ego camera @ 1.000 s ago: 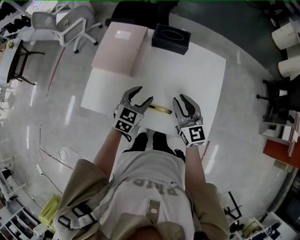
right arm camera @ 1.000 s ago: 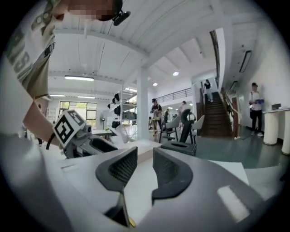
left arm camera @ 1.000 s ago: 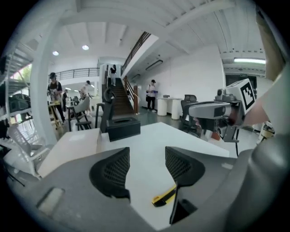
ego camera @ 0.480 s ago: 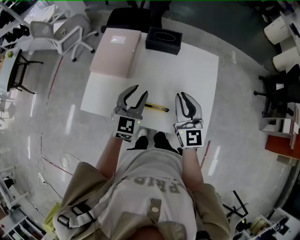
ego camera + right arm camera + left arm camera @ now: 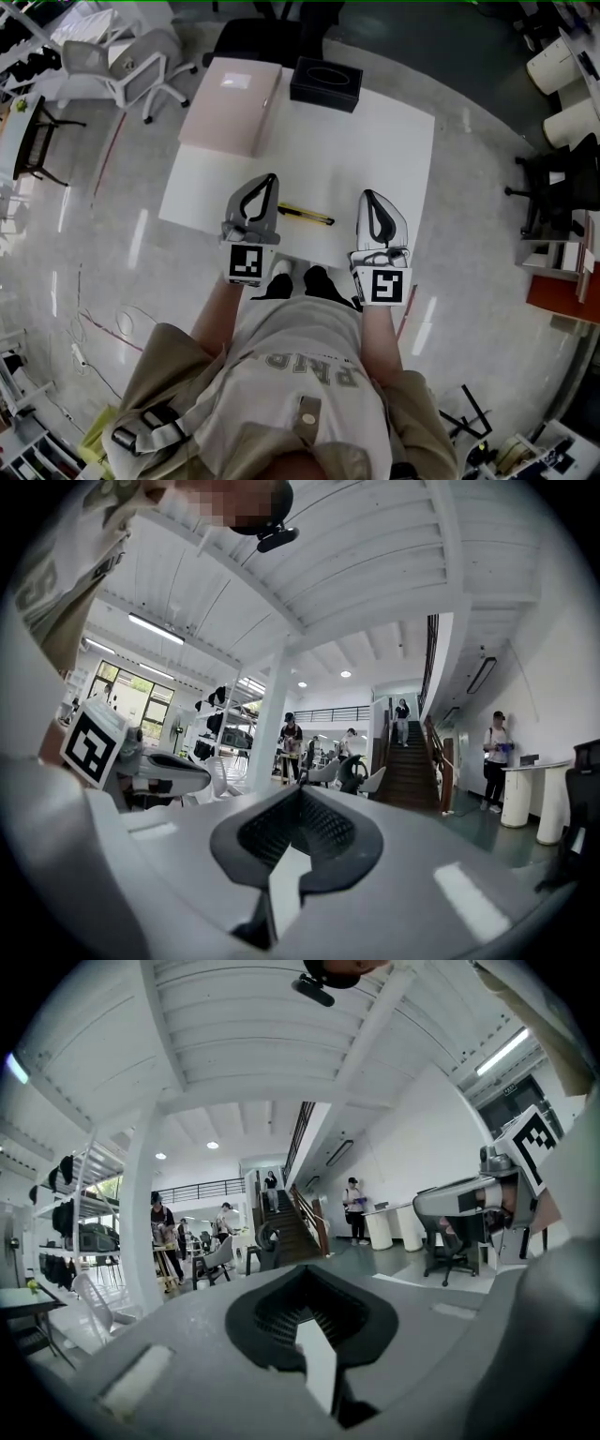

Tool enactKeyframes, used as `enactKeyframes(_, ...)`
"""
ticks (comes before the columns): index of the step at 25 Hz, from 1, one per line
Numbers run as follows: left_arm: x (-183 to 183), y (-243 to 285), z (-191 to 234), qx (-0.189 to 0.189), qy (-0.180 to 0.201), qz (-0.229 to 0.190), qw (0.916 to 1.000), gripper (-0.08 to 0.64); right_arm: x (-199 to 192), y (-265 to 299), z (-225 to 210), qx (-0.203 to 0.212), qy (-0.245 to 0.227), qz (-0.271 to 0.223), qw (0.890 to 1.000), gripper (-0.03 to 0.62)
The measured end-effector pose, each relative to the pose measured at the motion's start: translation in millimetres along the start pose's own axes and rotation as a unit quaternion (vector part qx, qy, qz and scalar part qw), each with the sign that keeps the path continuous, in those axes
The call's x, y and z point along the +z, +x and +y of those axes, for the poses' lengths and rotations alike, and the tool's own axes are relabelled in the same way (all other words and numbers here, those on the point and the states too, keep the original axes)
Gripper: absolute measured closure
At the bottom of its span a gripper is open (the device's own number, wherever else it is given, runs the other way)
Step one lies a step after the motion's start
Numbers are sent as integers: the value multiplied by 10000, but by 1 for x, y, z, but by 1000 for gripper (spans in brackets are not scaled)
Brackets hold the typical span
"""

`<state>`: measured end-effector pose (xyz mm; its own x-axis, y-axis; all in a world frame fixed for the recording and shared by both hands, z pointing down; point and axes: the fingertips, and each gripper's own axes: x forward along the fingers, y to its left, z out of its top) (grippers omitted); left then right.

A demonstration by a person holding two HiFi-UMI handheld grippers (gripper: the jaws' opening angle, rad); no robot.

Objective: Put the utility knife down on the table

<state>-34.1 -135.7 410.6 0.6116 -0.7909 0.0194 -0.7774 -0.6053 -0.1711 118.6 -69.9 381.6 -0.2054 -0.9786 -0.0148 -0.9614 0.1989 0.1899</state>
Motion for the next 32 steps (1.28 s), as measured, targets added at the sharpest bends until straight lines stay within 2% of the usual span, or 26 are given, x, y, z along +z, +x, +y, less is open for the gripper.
enactKeyframes(5,12,0,7,171,-202,-184,9995,548,7,2,-1,12,57,-141,9999,591)
enactKeyframes(9,28,-5,14,263,-401,-521,9975,548,10,4,0,-34,94,-311,9995,592)
enactKeyframes(13,41,-7,17,271,-392,-699,9964,548,14,5,-2,-137,22,-347,9993,592)
enactKeyframes(32,34,-3,27,369,-348,-627,9967,549,12,10,-4,-65,65,-292,9995,592)
